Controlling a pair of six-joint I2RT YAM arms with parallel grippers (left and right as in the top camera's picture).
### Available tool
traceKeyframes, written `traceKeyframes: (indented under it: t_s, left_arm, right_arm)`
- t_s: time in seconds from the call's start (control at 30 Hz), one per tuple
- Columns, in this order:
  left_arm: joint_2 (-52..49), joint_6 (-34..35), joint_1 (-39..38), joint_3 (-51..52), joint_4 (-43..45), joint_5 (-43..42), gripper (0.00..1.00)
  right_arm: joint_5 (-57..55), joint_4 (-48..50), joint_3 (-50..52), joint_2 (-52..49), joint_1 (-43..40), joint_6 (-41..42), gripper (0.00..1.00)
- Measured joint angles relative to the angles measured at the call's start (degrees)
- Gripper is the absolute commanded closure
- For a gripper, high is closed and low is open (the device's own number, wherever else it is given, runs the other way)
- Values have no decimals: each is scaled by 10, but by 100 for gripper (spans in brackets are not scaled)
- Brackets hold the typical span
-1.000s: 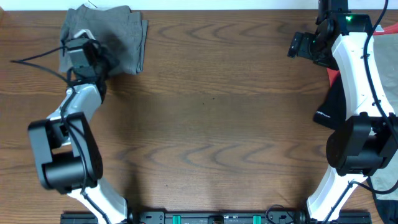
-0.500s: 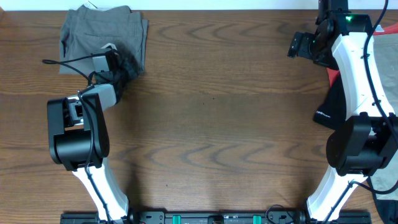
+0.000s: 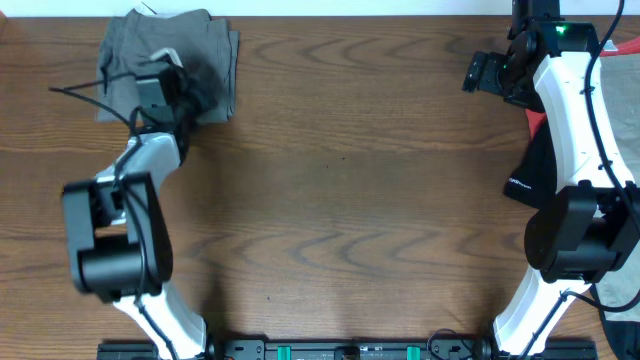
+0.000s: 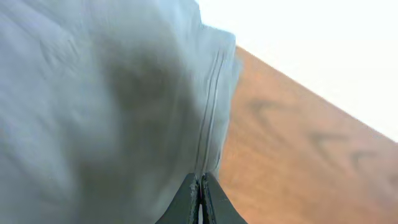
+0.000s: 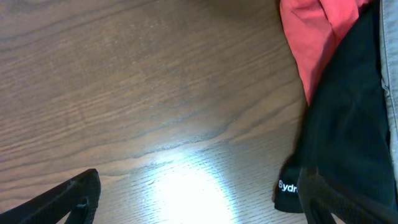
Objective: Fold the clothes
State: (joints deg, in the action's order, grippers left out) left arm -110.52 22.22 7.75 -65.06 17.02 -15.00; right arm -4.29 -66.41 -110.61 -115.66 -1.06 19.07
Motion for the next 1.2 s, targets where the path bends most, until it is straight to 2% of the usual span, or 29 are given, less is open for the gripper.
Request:
traceKeyframes:
  t_s: [0.17,0.43,1.0,1.2]
  left_arm:
    - [18,0,35,0,-27,34,94]
    - [-8,0,96,0,-88,61,93]
    - [-49,-1,98,0,-106,95,94]
    - [-56,-1,98,0,-75,108,94]
  right_arm:
    - [0,0,0,0,0,0,1]
    - [0,0,0,0,0,0,1]
    - [0,0,0,0,0,0,1]
    - [0,0,0,0,0,0,1]
